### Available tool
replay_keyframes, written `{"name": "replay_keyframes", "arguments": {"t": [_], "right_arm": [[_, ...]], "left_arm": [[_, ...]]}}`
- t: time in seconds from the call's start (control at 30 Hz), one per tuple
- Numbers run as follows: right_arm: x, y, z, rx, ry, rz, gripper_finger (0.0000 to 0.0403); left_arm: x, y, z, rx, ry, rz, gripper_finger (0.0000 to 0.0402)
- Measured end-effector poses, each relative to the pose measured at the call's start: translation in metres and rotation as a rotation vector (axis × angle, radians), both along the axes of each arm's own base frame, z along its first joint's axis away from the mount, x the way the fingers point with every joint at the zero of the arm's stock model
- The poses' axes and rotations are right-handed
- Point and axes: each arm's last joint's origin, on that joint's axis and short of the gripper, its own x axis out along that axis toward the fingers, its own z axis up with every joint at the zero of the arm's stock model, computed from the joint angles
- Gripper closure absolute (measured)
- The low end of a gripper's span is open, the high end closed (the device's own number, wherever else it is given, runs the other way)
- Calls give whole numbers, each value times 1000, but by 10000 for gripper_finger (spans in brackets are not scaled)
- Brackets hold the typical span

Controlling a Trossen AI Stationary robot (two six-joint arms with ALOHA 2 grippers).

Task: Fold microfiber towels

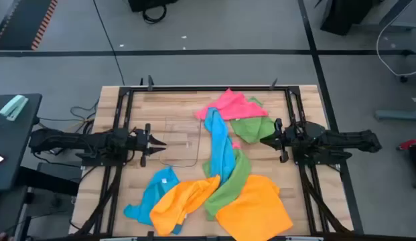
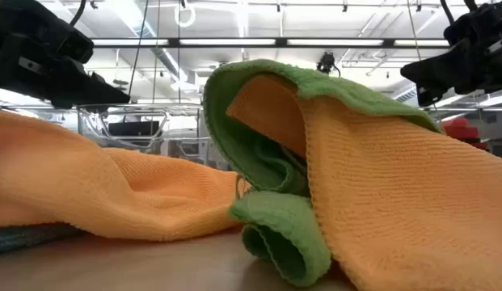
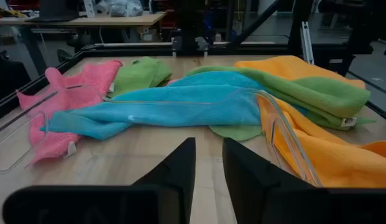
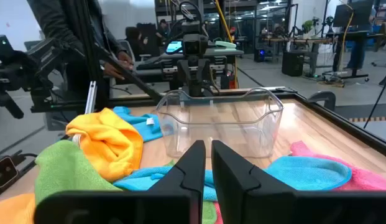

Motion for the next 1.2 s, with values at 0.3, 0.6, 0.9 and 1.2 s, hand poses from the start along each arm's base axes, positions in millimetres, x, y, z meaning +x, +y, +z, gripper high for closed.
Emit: {"name": "replay_keyframes", "arguments": {"t": [0.3,0.6,0.9,1.2], "right_arm": [[0,0,0,0,0,0,366],[0,0,0,0,0,0,366],[0,0,0,0,0,0,366],[0,0,0,0,0,0,366]], "left_arm": [[0,0,0,0,0,-1,319],[0,0,0,0,0,0,311],[0,0,0,0,0,0,318],[0,0,0,0,0,0,313]]}}
